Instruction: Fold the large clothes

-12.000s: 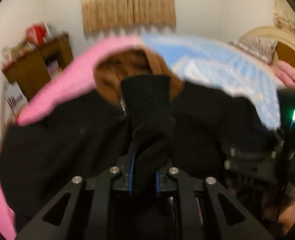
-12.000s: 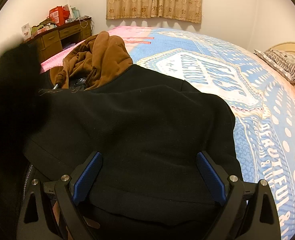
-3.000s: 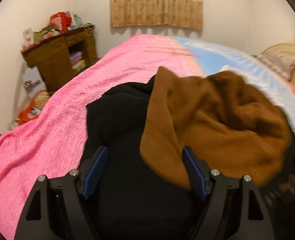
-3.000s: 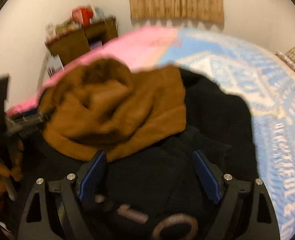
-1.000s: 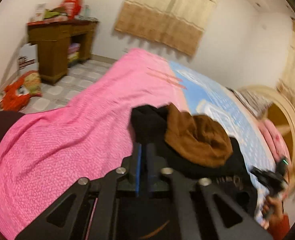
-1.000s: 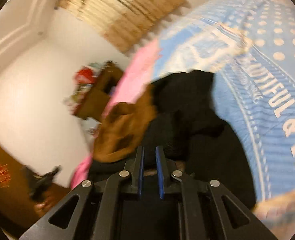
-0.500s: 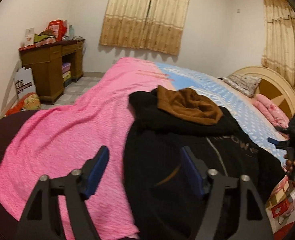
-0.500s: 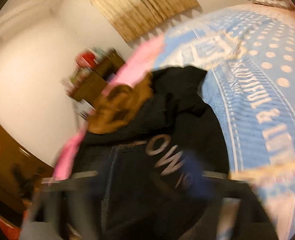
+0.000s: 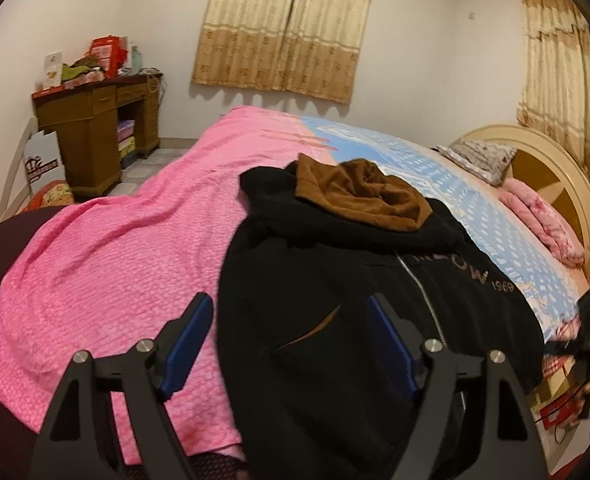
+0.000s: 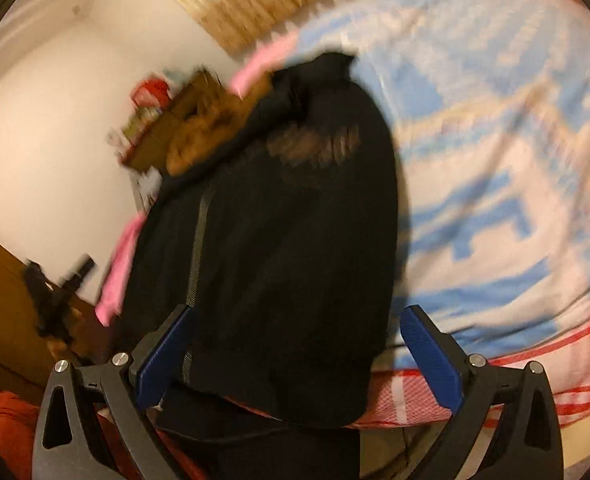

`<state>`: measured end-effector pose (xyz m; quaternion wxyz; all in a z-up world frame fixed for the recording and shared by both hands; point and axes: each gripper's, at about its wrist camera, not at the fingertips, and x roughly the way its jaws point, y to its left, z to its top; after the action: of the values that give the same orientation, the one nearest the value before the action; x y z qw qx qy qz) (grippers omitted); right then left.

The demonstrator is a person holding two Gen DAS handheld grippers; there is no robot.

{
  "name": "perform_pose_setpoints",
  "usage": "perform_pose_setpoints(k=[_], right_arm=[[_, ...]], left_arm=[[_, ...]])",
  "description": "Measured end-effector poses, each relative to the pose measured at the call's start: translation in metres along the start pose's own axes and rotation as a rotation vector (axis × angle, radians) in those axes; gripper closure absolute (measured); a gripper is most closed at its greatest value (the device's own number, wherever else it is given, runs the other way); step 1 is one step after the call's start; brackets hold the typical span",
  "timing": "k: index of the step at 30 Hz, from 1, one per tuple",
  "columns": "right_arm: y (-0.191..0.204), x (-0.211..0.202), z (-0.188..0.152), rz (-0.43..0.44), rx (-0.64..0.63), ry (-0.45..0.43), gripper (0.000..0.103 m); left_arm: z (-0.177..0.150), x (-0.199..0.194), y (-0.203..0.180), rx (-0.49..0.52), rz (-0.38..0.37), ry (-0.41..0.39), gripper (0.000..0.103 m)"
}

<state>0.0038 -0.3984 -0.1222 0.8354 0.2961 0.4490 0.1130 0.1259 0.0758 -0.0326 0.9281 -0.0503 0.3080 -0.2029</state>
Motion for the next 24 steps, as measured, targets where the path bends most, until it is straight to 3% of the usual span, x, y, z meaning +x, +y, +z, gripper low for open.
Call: perform_pose_setpoints(k=[3, 4, 5, 6, 9, 11, 13, 18, 21, 24], right_arm=[[0.005, 0.022, -0.003, 0.042, -0.018, 0.043, 0.006], [0.004, 0.022, -0.001, 0.058, -0.02, 0.043, 0.017], [-0.001, 0.023, 0.003, 0.098, 0.009, 0.06, 0.066], [-0.012, 0.027, 0.006, 0.187, 0.085, 0.091, 0.087], [-0.013, 0.029, 0.01, 0.209, 0.115, 0.144, 0.087], [-0.009, 0.023, 0.017, 0.295, 0.155, 0.143, 0.087], [0.005, 0.011, 0.036, 0.436, 0.175, 0.093, 0.087], [0.026, 0.009, 0.111, 0.569, 0.204, -0.081, 0.088], [0.009, 0.04, 0.155, 0.552, 0.314, -0.179, 0.088], [-0.021, 0.086, 0.178, 0.422, 0.413, -0.203, 0.089]], left_arm=[[-0.004, -0.008, 0.008, -0.015, 0.028, -0.012, 0.022], [-0.006, -0.009, 0.011, -0.019, 0.037, -0.009, 0.022], [-0.007, -0.008, 0.013, -0.023, 0.047, -0.002, 0.022], [-0.007, -0.007, 0.014, -0.025, 0.055, 0.004, 0.022], [-0.005, -0.005, 0.018, -0.023, 0.067, 0.009, 0.022], [-0.001, -0.006, 0.02, -0.025, 0.064, -0.001, 0.022], [0.004, -0.006, 0.023, -0.035, 0.051, -0.015, 0.022], [0.02, 0.0, 0.034, -0.091, 0.032, -0.028, 0.022], [0.025, -0.007, 0.042, -0.099, 0.031, -0.036, 0.022], [0.022, -0.024, 0.051, -0.062, 0.063, -0.044, 0.022]])
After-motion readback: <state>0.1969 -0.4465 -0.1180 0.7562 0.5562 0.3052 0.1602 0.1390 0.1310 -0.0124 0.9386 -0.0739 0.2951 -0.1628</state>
